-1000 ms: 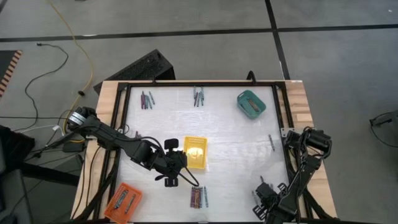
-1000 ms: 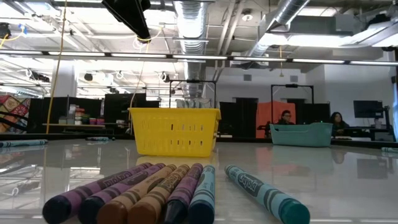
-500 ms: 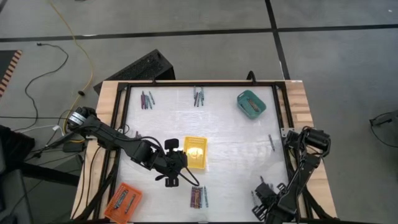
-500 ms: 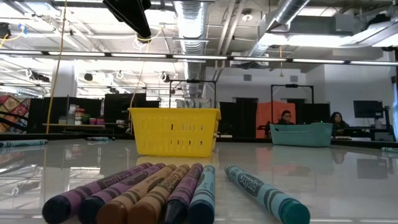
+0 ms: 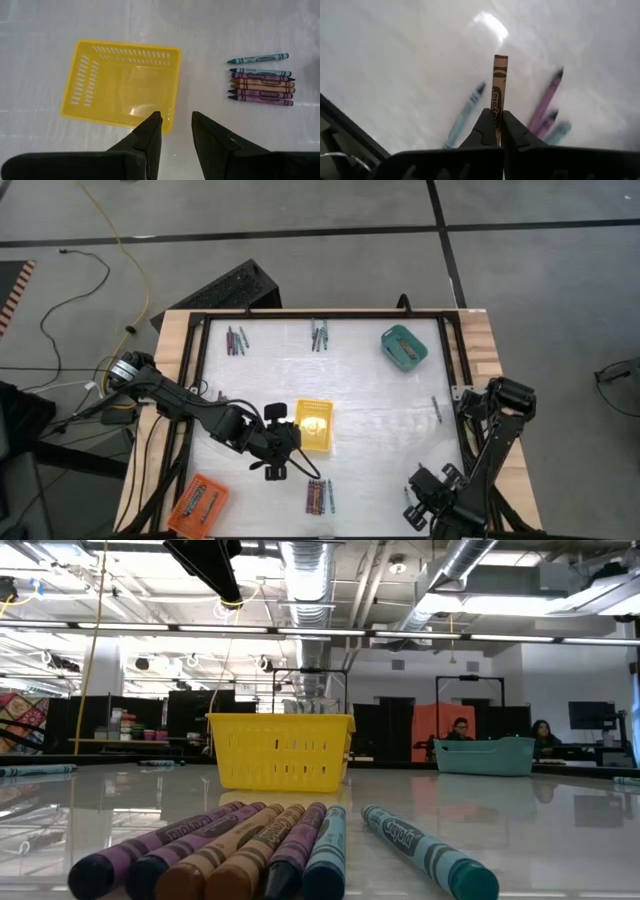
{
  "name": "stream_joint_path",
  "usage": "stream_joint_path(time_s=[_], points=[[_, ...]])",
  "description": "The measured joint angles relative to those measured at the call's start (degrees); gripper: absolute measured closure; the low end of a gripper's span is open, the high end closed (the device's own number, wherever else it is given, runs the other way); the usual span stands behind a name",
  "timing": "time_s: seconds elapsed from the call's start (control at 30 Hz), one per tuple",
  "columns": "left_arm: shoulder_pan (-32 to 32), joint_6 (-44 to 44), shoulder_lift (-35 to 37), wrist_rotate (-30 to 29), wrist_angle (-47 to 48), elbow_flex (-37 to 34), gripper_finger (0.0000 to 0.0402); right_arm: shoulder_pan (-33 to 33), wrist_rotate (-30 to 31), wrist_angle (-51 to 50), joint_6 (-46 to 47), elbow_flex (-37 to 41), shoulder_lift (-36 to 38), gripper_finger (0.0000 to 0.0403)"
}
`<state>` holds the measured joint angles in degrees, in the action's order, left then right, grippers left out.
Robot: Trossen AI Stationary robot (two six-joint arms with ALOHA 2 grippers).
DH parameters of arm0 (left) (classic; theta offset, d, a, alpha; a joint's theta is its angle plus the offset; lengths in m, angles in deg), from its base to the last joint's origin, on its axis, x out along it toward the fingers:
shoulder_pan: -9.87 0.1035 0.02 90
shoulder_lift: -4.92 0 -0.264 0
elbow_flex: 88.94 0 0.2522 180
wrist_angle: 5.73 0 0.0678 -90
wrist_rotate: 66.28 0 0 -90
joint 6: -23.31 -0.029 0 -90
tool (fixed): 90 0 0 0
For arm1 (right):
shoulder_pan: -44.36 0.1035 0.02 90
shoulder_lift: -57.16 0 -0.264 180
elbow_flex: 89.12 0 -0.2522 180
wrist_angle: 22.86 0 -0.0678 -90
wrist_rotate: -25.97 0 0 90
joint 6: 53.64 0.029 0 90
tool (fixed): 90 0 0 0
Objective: Sort crayons
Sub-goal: Put the brown crayon into the green bin
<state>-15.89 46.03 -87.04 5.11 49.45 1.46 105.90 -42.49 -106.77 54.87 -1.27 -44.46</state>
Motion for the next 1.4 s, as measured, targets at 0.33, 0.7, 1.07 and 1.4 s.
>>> stream_joint_path(time_s=[0.33, 0.7, 1.07, 1.4], points=[[-0.74, 0.0, 0.0, 0.13, 0.32, -0.01, 0.0303, -14.21, 4.88, -0.15, -23.65, 0.0, 3.48, 0.0403], [-2.56, 1.05, 0.0, -0.76, 3.14, 0.0, 0.0303, -38.59, 7.21, -0.11, -54.86, 0.0, 9.44, 0.0403], [-3.6, 2.03, 0.0, -1.66, 3.12, 0.0, 0.0303, -66.04, 3.38, 0.17, -79.52, 0.0, 15.75, 0.0403], [-4.69, 3.03, 0.0, -3.06, 3.07, 0.0, 0.0303, -88.11, -8.48, 4.24, -95.22, 1.23, 16.19, 0.0403]])
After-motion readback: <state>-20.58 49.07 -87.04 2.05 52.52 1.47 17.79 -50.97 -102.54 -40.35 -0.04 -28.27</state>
